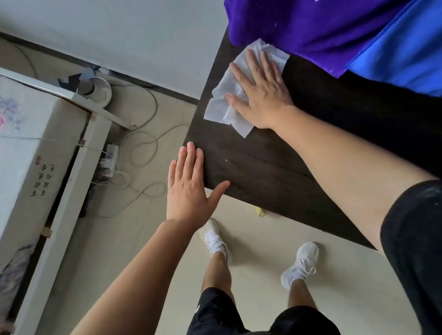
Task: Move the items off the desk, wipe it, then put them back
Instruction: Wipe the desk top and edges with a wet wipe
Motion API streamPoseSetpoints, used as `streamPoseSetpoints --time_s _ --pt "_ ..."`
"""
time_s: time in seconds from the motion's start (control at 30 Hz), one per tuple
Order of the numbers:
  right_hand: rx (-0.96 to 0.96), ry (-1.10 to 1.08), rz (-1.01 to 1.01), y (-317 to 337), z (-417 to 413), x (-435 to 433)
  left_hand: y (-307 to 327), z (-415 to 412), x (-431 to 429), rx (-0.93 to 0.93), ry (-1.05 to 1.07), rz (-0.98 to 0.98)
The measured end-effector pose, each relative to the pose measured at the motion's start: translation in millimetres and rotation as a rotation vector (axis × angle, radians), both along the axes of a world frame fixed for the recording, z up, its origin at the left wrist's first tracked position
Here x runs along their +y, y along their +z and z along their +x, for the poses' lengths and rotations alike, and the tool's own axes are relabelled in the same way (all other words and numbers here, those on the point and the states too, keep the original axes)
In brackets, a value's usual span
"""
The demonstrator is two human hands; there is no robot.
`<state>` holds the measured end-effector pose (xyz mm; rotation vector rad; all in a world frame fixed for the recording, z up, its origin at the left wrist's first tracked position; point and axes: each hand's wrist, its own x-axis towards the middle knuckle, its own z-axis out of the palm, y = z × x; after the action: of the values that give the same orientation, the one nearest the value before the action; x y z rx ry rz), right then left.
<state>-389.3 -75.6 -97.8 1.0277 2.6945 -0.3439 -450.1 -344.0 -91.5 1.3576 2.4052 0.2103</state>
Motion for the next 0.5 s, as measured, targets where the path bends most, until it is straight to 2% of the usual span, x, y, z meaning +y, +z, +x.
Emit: streamPoseSetpoints --time_s 0.13,0.27,0.4,0.5 --pt "0.035 0.164 0.020 -4.8 -30.0 -34.1 -3.0 -0.8 -1.6 0.019 0.009 -0.002" --pt "0.018 0.343 0.023 -7.7 34.7 -45.0 -1.0 -0.8 -1.1 0.023 -0.020 -0.037" --pt "-0.018 0.252 0.002 -3.3 72.6 -16.9 0.2 -1.5 -1.2 0.012 -0.019 -0.051" --pt "-0.019 0.083 -0.015 -0.4 35.8 2.0 -1.3 -1.7 -1.2 0.017 -0.021 -0.052"
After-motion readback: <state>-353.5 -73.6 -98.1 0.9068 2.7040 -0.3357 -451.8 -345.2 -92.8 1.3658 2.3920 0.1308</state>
